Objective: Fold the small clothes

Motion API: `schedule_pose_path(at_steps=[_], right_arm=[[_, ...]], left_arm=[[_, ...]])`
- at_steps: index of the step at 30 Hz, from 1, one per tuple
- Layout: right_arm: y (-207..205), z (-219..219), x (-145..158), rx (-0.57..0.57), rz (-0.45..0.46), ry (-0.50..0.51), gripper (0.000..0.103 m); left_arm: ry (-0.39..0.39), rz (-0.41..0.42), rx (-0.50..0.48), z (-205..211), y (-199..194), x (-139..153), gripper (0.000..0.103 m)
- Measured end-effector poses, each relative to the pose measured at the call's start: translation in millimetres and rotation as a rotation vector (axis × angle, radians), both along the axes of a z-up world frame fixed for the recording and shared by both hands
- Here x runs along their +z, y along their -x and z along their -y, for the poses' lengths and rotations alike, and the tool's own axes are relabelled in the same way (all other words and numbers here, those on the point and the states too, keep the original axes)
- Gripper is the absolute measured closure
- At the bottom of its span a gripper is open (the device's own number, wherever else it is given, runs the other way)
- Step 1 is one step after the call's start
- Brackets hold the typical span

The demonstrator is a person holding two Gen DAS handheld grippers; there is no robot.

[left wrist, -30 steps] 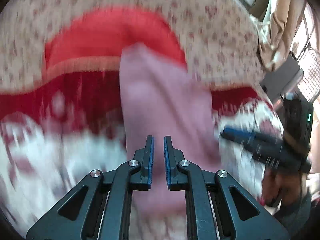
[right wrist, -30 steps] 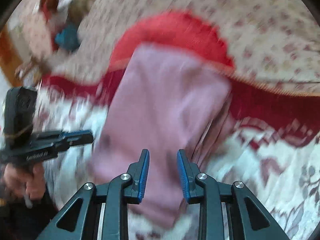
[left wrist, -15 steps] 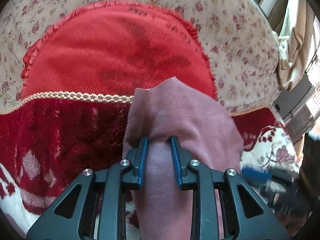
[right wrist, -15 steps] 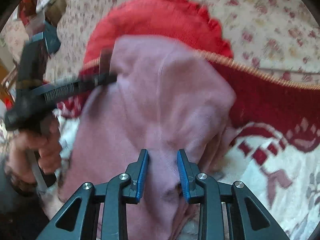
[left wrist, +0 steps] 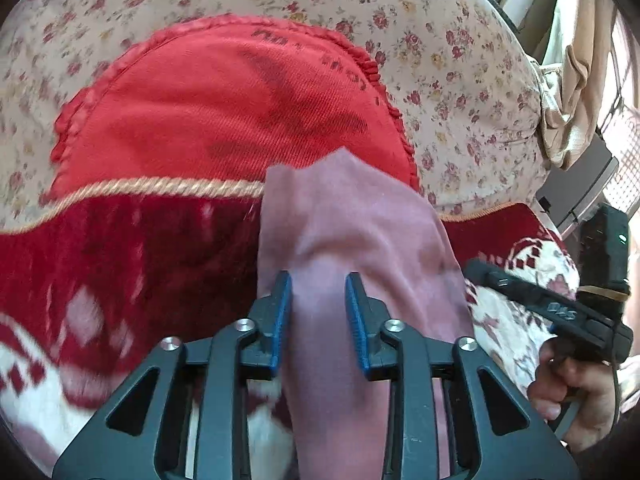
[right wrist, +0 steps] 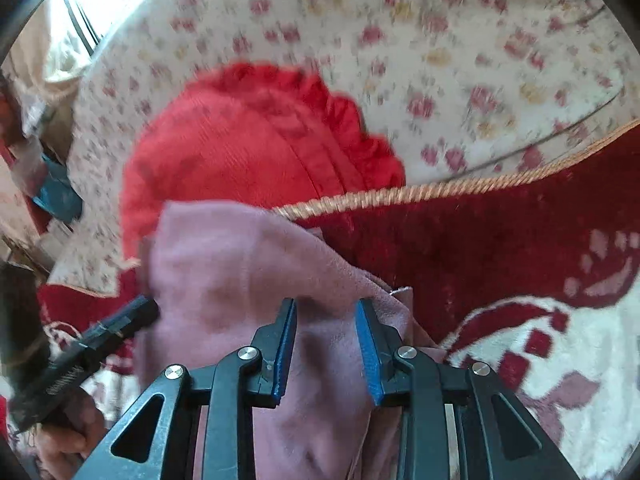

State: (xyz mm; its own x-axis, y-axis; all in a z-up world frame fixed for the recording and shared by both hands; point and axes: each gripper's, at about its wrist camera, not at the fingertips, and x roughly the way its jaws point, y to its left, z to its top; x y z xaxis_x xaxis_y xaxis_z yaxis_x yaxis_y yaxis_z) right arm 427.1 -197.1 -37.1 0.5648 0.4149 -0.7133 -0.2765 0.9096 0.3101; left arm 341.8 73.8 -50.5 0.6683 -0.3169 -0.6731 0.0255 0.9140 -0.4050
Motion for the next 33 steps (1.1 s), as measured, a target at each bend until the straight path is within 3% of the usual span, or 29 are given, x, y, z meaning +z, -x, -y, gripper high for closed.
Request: schedule_pose_path(at_steps=[1,2,5,9,12,15,17,23,27,29,30,33], right_arm=[[10,6,3,0.002,0.010,-0.011,0.072],[20,10,5,0.004,0.008,-0.019,0.067],[50,17,0,0.041,-0.056,-0.052,0.060],[96,24,-17,0.069,-0.112,-0.001,0.060],[131,45,-33,0.048,-0.152,-0.070,0.060],[145,58,-58,0.018,-0.219,-0.140,0.060],[151,72,-69,-0.008,-0.213,-0.263,0.060],[142,94,-80,-0.013,-0.309,-0.553,0.060],[139,83,-78,0.029,-0.351,-0.580,0.060],[136,82,-78,-0.029,-0.368,-0.478,0.066],[135,84,-79,-0.049,-0.379,-0.473,0.072],[130,78,-78,-0.011,-0.363,-0.488,0.071]], left_arm=[[0.027,-0.020,0.005,-4,10,0,0.056],[0.056,-0.036,0.021,-8,21,-1,0.052],[0.112,-0.101,0.034,-13,54,-8,0.052],[0.147,-0.160,0.010,-6,100,-18,0.052],[0.146,-0.169,-0.014,5,126,-24,0.052],[0.122,-0.206,-0.032,15,126,-35,0.052],[0.153,-0.231,-0.025,14,121,-43,0.052],[0.392,-0.259,-0.007,-4,120,-54,0.051],[0.414,-0.260,-0.014,-2,119,-53,0.051],[0.411,-0.264,-0.012,-2,117,-53,0.051],[0.402,-0.263,-0.012,0,117,-53,0.051],[0.334,-0.249,-0.025,9,112,-48,0.053]])
